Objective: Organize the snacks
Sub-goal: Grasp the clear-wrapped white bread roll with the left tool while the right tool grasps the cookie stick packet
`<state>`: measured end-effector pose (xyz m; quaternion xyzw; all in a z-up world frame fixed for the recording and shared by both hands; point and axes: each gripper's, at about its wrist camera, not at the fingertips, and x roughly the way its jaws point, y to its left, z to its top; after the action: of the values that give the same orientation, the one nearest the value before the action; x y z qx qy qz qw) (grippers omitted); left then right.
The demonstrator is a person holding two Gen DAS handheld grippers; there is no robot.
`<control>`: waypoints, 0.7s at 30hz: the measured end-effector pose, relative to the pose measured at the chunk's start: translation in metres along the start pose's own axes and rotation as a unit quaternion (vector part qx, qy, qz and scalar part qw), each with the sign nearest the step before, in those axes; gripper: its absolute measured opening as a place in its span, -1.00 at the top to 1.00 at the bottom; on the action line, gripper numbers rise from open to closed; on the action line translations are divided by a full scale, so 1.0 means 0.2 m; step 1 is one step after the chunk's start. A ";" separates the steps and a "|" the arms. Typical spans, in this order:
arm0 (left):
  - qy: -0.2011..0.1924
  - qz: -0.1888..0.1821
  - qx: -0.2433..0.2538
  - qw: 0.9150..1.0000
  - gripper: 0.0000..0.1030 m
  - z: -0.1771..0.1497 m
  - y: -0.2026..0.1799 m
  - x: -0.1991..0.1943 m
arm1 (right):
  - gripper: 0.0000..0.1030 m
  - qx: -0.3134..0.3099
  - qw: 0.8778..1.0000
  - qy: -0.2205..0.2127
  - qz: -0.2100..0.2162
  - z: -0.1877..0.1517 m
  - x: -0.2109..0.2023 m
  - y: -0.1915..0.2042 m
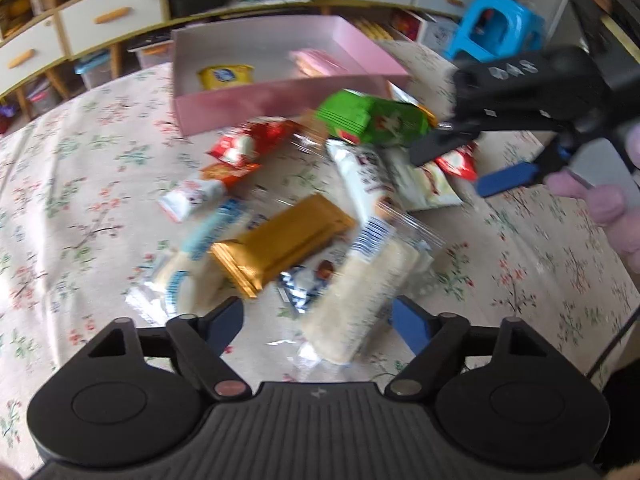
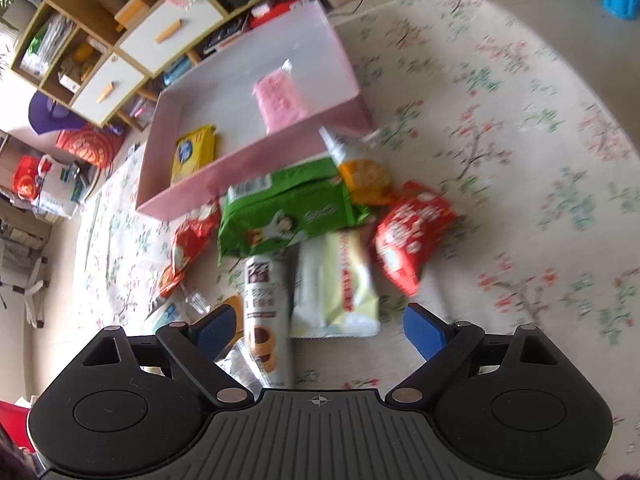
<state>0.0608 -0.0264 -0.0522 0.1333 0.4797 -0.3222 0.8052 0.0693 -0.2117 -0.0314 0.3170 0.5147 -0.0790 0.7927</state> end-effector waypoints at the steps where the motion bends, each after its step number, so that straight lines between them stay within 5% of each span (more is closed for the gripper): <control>1: 0.004 -0.003 0.003 1.000 -0.43 0.00 -0.01 0.01 | -0.79 0.002 1.000 0.007 0.002 0.00 0.02 0.01; 10: 0.031 -0.020 0.007 0.999 -0.08 0.02 0.00 0.07 | -0.71 0.002 1.000 0.024 -0.003 -0.03 0.13 0.14; 15: 0.034 -0.013 0.021 0.999 0.09 0.02 -0.02 0.06 | -0.15 -0.009 1.000 0.024 -0.013 -0.05 0.16 0.18; 17: 0.036 -0.013 0.023 0.999 0.17 0.01 -0.03 0.06 | 0.29 -0.018 0.999 0.027 -0.015 -0.06 0.17 0.19; 21: 0.034 -0.008 0.030 0.999 0.23 -0.01 -0.05 0.04 | 0.47 -0.039 0.999 0.030 -0.005 -0.09 0.18 0.20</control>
<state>0.0558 -0.0361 -0.0601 0.1644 0.4980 -0.3383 0.7814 0.0901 -0.1631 -0.0501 0.2852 0.5429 -0.0528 0.7881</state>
